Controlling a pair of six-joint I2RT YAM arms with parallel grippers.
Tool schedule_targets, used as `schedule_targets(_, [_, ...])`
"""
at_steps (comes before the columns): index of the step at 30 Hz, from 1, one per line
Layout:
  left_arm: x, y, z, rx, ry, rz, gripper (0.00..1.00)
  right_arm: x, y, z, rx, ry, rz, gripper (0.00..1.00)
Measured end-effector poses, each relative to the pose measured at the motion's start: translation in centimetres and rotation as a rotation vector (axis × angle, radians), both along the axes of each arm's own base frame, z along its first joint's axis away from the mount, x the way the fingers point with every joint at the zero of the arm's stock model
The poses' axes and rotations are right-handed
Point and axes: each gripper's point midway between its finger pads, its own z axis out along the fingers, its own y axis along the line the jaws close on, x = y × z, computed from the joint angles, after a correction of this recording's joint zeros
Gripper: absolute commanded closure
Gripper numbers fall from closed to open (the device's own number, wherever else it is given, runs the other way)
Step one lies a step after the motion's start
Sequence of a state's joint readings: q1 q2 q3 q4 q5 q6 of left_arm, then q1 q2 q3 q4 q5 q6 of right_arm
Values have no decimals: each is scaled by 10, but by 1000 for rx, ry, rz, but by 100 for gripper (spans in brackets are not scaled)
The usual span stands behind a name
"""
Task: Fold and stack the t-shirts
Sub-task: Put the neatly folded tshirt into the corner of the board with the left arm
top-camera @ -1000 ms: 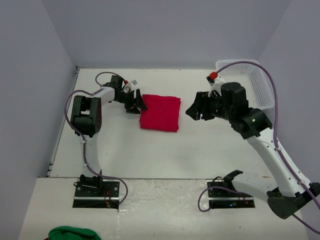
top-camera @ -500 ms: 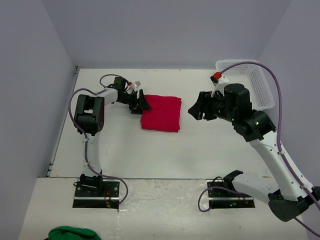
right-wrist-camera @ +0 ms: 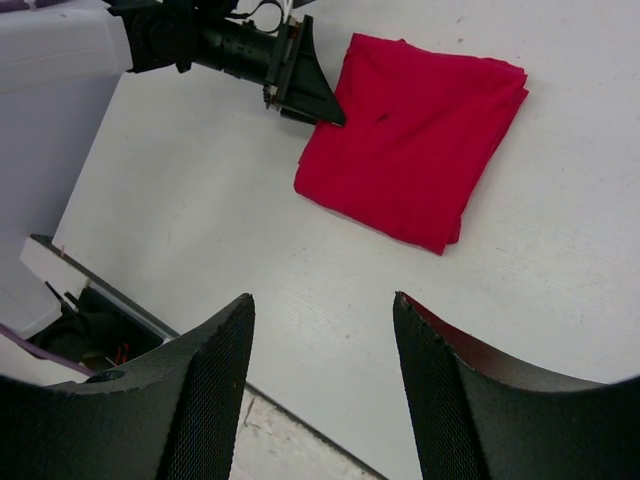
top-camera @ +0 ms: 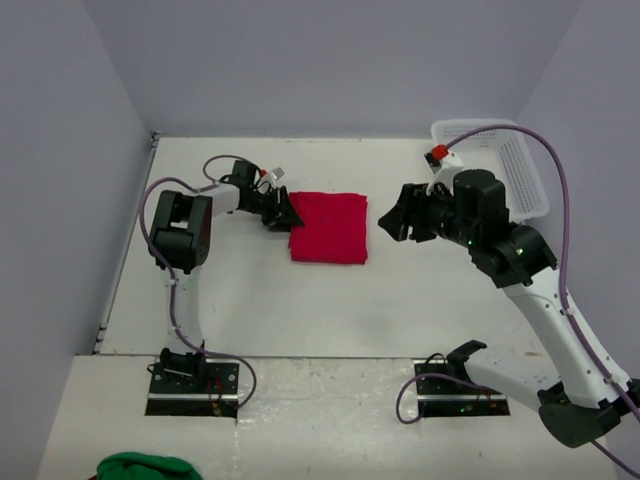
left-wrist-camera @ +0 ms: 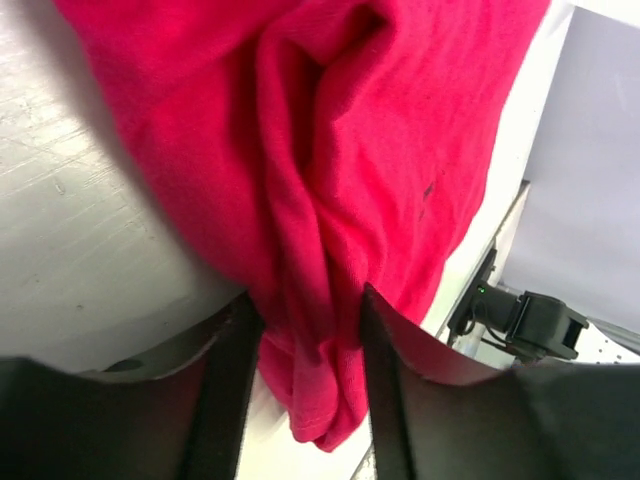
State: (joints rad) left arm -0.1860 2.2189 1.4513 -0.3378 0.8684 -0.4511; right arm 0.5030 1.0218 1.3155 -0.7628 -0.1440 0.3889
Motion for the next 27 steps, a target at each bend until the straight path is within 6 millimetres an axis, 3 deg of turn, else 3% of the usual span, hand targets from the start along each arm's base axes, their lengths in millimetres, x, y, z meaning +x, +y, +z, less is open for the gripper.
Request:
schedule_targets(5, [-2,-2,-6,17,13,20,70,-3,-2,4,7,-13,0,40])
schedule_targets(9, [-3,-3,-11,31,19,31,100,-5,-3,6,11,-19,-1,40])
schedule_targets(17, [-3,-4,-10,58,1,42,100,-8,-5,6,9,-16,-1,40])
schedule_targets(20, [-3,-1,-7,140,-26,53,100,-9,-4,6,12,-13,-1,40])
schedule_targets(27, [16,31,14,433,-136,89,100,-12,0,-7,25,34,14,41])
